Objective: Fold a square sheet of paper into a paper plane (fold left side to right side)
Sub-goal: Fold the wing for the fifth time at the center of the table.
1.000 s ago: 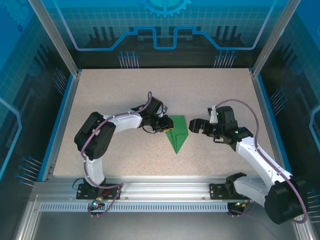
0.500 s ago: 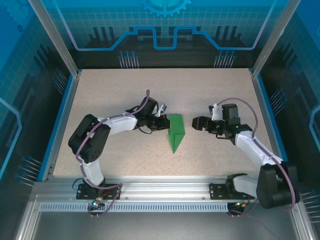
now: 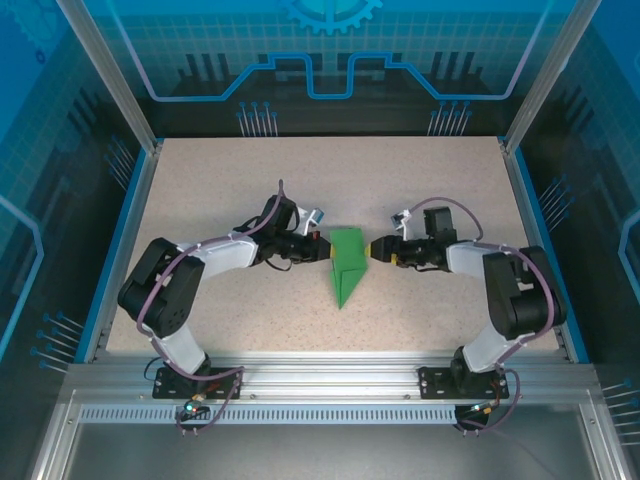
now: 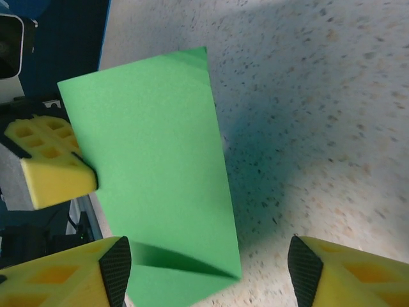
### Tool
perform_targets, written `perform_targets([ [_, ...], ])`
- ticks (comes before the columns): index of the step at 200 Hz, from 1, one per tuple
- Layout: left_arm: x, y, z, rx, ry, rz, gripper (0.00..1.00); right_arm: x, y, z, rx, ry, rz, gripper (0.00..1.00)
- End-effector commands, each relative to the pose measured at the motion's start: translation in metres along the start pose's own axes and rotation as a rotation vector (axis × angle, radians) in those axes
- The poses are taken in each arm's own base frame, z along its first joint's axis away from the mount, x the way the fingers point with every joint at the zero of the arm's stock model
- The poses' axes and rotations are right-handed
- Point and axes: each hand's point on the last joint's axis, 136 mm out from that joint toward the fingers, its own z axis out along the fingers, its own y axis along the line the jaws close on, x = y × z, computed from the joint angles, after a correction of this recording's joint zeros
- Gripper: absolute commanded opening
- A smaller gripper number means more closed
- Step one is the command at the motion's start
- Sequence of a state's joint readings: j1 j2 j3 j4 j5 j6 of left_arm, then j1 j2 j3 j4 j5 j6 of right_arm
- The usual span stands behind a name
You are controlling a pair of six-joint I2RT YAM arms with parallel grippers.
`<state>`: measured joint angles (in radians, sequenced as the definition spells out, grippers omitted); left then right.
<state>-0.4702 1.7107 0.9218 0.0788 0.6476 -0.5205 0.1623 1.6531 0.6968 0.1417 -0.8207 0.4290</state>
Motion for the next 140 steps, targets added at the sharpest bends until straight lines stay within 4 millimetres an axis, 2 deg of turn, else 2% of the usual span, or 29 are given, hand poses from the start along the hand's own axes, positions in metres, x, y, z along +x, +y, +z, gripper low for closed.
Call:
perform_targets([
  [1, 0.0, -0.012, -0.004, 0.067, 0.003, 0.051, 0.0, -0.011, 0.019, 0.014, -0.107, 0.006, -0.077, 0.67],
  [55, 0.003, -0.004, 0.0, 0.055, 0.013, 0.037, 0.0, -0.001, 0.02, 0.029, -0.175, 0.053, -0.058, 0.53],
  [106, 0.007, 0.006, 0.003, 0.03, 0.026, 0.027, 0.0, 0.0, 0.024, 0.022, -0.142, 0.063, -0.066, 0.35],
  [140, 0.01, 0.012, 0.006, 0.019, 0.037, 0.024, 0.0, -0.003, 0.022, 0.013, -0.102, 0.046, -0.067, 0.31],
])
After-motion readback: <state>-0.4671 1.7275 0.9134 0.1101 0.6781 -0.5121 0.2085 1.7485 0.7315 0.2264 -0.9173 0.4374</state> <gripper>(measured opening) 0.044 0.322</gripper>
